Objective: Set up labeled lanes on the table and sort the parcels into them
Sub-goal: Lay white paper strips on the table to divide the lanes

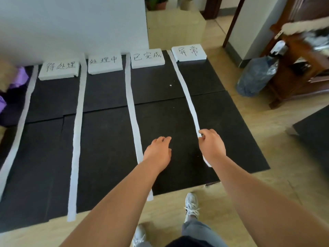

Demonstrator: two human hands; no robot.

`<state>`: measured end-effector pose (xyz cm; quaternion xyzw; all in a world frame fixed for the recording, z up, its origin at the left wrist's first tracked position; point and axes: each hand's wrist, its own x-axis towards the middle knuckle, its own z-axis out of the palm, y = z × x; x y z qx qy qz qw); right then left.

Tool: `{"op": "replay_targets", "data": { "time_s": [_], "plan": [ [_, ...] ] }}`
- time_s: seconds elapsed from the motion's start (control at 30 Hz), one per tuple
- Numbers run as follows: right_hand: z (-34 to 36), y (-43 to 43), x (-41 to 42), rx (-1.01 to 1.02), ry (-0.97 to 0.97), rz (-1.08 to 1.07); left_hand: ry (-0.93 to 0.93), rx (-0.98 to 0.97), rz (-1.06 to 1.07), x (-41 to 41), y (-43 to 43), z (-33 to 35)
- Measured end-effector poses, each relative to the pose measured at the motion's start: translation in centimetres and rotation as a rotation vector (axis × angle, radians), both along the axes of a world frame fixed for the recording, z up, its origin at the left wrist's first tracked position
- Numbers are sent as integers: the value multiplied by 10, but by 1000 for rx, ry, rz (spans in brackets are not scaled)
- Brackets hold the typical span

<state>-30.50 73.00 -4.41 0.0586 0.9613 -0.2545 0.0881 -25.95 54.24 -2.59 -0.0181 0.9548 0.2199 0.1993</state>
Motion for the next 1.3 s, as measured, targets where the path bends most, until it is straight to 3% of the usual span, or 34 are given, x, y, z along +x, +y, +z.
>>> {"op": "replay_targets", "data": {
  "time_s": [0.3, 0.47, 0.67, 0.83, 1.1, 1.3],
  "plan": [
    [-25, 34, -74, 76, -295, 79, -95, 68, 262, -51, 67, -21],
    [-37, 24, -81, 146, -319, 206, -117, 71, 348, -72, 72, -24],
    [-39, 24, -86, 59, -390, 151, -119, 67, 364, -94, 67, -27],
    [-43, 30, -83, 111, -430, 142, -131, 108, 374, -109, 69, -29],
    [-42, 31, -96, -205, -589, -91, -167, 266, 455, -150, 72, -33],
    [-32, 40, -103, -330, -725, -7, -240, 471, 750, -183, 81, -42]
  ]
}}
